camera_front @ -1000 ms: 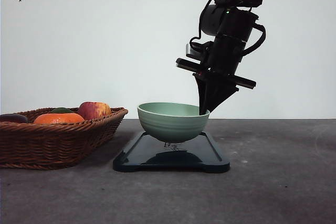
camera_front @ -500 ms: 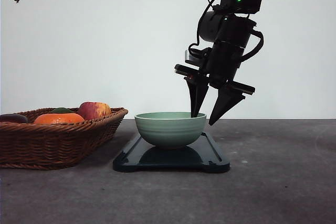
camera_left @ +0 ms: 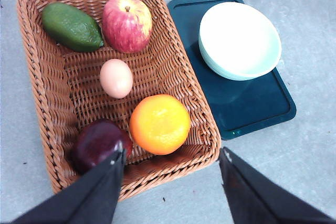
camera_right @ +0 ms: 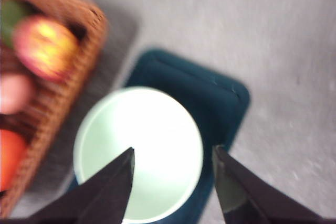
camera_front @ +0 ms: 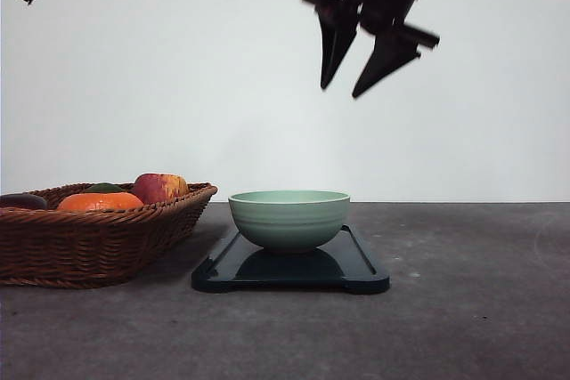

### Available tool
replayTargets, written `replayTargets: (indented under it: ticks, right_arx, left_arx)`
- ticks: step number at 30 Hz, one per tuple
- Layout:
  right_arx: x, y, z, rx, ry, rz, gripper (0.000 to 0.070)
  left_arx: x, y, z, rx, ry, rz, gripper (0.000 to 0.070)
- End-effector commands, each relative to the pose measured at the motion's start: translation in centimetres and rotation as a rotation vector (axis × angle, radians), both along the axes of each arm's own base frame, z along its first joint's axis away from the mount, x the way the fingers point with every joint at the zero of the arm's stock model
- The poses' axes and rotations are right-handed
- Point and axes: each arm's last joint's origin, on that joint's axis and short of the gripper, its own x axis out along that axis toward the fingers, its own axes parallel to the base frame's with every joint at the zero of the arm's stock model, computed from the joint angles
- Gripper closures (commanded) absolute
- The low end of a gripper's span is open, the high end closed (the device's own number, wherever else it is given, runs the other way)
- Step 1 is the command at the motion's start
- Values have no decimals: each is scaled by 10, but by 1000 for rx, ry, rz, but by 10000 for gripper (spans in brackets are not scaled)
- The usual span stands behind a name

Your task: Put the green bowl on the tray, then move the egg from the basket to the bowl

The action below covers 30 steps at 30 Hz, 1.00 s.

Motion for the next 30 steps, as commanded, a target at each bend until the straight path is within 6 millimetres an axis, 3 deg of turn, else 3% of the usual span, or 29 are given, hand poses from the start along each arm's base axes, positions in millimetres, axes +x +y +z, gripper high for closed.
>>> replayTargets:
  ticks: [1,11,19,25,30]
  right_arx:
    - [-6,2,-13,-8,-13,29,407]
    - [-95,-35,-39,17,-141,81,407]
    - [-159,-70,-46,18,-202,49,407]
    - [-187,-87,-46,-22,-209,-6,407]
    - [-195,-91,-44,-20,-211,-6,408]
  left_arx:
    - [2,-1,7,-4,-25,-7,340]
    - [2,-1,7,-5,-26,-7,340]
    - [2,-1,7,-10,-22,-1,339]
    - [1,-1,7,-36,-2,26,338]
    - [6,-1,2,-48,51,57,337]
